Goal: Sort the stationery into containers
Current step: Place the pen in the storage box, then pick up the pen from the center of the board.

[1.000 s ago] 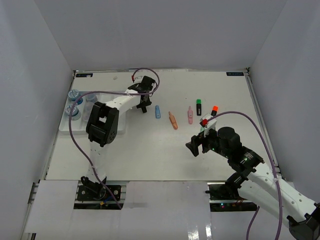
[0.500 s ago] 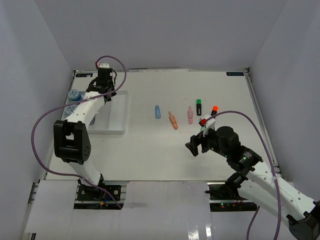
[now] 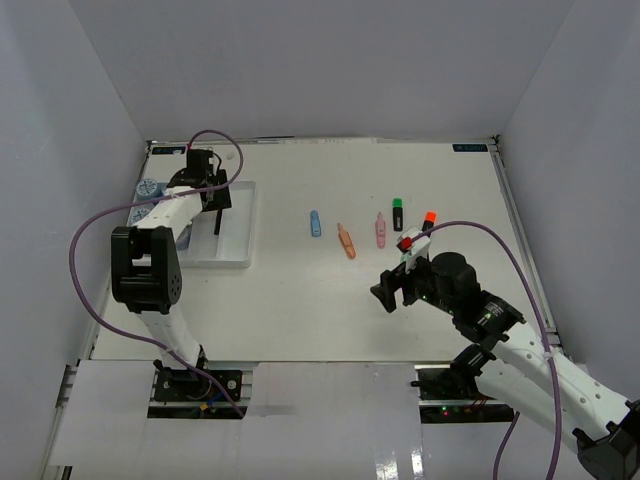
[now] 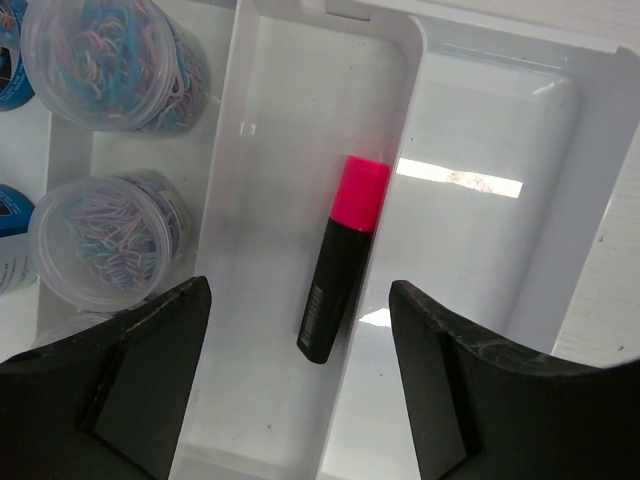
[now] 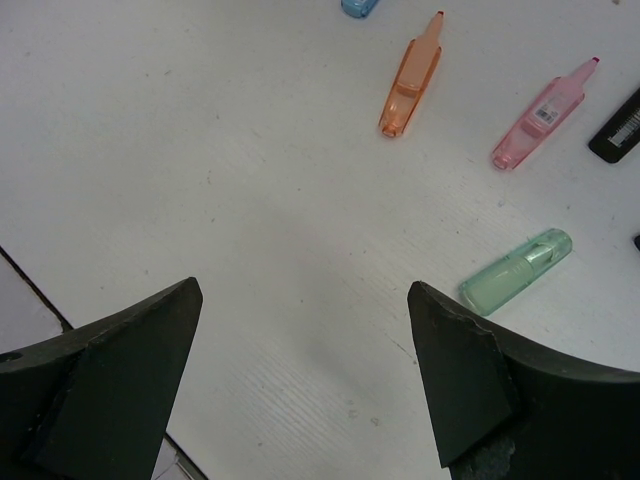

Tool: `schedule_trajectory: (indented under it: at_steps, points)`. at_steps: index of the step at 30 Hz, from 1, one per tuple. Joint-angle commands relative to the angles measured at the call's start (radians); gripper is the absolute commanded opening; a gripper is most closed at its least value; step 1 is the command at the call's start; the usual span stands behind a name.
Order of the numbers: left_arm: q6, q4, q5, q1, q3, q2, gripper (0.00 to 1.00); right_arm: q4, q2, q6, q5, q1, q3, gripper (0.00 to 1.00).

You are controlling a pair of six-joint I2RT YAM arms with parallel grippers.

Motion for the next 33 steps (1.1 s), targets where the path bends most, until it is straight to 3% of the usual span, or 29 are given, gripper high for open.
schedule_trajectory:
  at_steps: [1,6,13,23,26,33]
  points:
    - [-0.015,0.007,0.030,0.005,0.037,-0.019,0.83,0.029,0.026,0.009,0.056,-0.004,0.017,0.90]
    - [-0.102,-0.027,0.116,0.005,0.027,-0.132,0.97,0.015,0.168,0.079,0.245,-0.039,0.090,0.90]
    - [-0.208,-0.050,0.239,-0.001,-0.101,-0.352,0.98,0.020,0.440,0.188,0.312,-0.258,0.231,0.90]
    - [-0.269,-0.058,0.382,-0.023,-0.331,-0.658,0.98,0.079,0.866,0.245,0.265,-0.534,0.422,0.95]
    - [-0.269,-0.068,0.397,-0.033,-0.378,-0.718,0.98,0.112,0.950,0.256,0.236,-0.568,0.451,0.99]
    - [-0.256,-0.093,0.408,-0.060,-0.437,-0.767,0.98,0.167,1.072,0.259,0.221,-0.572,0.489,0.91]
